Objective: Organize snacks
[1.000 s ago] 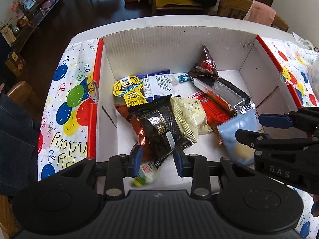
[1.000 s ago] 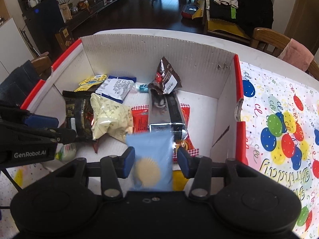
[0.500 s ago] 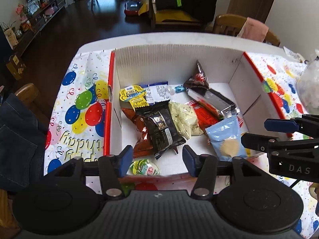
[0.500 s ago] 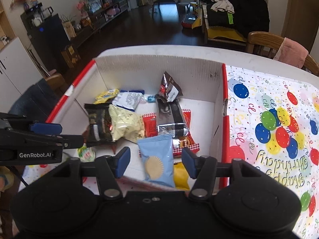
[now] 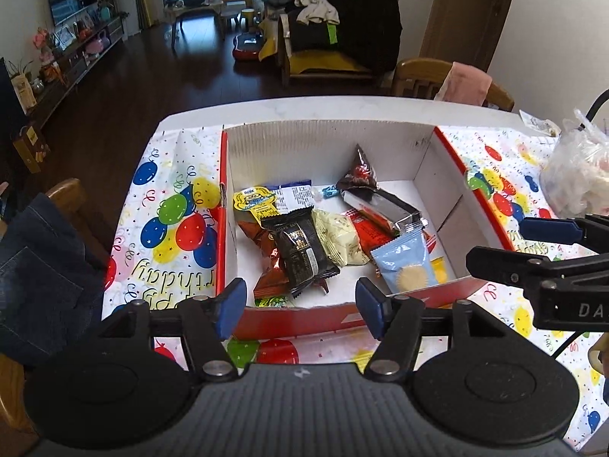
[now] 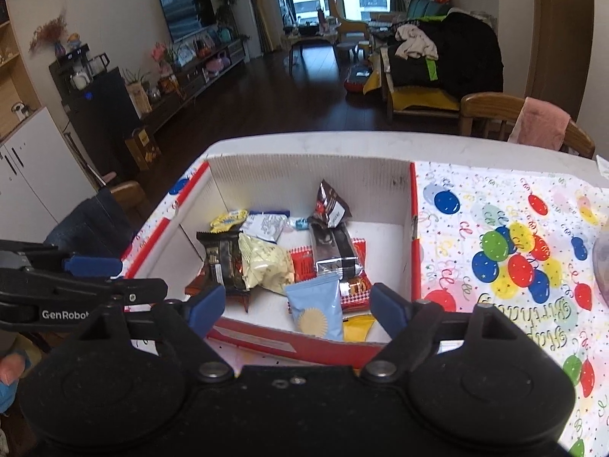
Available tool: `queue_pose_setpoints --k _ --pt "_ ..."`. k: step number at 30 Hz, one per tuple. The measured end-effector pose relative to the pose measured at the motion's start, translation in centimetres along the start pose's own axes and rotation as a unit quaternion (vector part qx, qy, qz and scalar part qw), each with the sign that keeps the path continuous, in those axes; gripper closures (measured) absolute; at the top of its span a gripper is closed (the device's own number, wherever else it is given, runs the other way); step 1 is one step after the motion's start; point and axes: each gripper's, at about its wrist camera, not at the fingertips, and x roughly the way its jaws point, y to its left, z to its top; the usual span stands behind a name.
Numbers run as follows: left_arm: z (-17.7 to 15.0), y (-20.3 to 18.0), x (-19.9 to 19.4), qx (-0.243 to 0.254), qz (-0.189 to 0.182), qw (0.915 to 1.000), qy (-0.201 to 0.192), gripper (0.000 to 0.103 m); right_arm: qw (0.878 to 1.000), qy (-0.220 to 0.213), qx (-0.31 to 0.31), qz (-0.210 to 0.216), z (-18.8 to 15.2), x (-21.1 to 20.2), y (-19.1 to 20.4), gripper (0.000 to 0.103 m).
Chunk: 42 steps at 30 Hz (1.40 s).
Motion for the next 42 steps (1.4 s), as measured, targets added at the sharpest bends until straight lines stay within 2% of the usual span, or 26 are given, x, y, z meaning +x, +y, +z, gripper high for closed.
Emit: queue_pose_setpoints --k 4,7,9,10,19,23,29,30,32,42 --pt "-0.3 -0.1 -1.4 0.001 -0.007 0.9999 -0.013 0.039 1.000 -0.016 -0.002 0.001 -0.3 -1.2 0.3 0.011" --pt "-0.6 -0.3 -2.6 0.004 -0.010 0.9995 -0.028 0.027 1.000 -0.024 -0.001 -0.001 -0.5 -1.9 0.4 0.010" --pt "-0.7 -0.5 -3.1 0.005 -0.010 0.9993 -0.034 0.027 1.000 -0.029 -0.004 -0.004 -0.7 -2.4 0.6 0.006" --pt "-0.7 -0.6 -3.4 0.006 -0.012 0.9993 -0.036 0.027 0.999 -0.032 -0.006 -0.004 -0.8 -2.7 0.6 0.000" --pt "-1.3 -0.7 -5.4 -0.002 -0.024 0.9982 -0.056 0.022 0.998 -0.057 -0.018 0.001 -1.2 -4.9 1.3 0.000" --pt "-1.6 -0.6 -5.9 -0.011 -0.028 0.9978 -0.060 0.014 0.998 -0.063 -0.020 0.003 -1.4 -5.7 1.4 0.000" --pt "-2.1 -0.7 -6.7 -0.009 -0.031 0.9974 -0.065 0.013 0.997 -0.072 -0.016 0.010 -1.7 -6.6 1.2 0.000" --pt "-2.1 -0.8 -6.7 -0.009 -0.033 0.9973 -0.064 0.012 0.997 -0.073 -0.012 0.012 -1.7 -6.7 1.1 0.000" --pt "-2.3 -0.9 -6.9 -0.010 -0.036 0.9972 -0.065 0.002 0.997 -0.075 -0.006 0.013 -1.8 -6.8 1.1 0.000" --pt "-2.8 -1.0 -7.5 -0.019 -0.045 0.9966 -0.066 0.002 0.996 -0.081 0.016 0.022 -2.2 -7.3 0.6 0.000"
